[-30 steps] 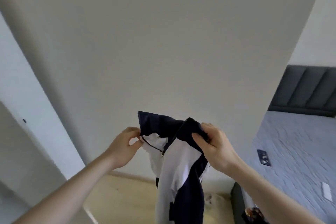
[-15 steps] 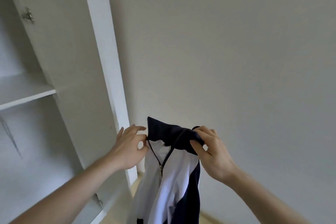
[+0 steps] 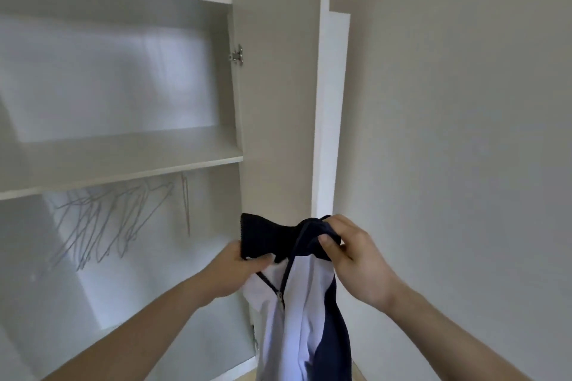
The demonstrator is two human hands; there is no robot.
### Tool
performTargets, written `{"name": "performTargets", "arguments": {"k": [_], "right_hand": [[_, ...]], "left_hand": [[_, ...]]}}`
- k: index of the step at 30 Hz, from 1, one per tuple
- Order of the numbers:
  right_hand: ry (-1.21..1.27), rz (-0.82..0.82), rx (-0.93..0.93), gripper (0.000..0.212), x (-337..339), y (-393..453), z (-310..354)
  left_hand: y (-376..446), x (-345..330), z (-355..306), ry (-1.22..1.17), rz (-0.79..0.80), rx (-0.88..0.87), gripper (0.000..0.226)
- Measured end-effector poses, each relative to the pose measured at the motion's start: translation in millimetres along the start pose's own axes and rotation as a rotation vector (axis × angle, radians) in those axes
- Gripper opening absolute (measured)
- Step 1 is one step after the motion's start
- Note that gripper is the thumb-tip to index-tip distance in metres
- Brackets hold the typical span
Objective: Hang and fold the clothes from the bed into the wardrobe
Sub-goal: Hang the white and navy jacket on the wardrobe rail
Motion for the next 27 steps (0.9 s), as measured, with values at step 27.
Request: {"name": "performTargets", "arguments": {"k": [27], "right_hand": [[-0.113, 0.444, -0.389, 0.025, -360.5, 252.6, -133.7]], "left_hand": [[39.0, 317.4, 168.2, -0.025, -0.55, 0.187, 0.012]]}}
Point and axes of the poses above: each hand's wrist, its own y-axis towards the middle knuckle, its own x-axis out of the back of the hand, z = x × y, the point moved 7 cm from there along y, towards the middle knuckle, and after that the axes turned 1 degree about x, right-handed, at the moved point
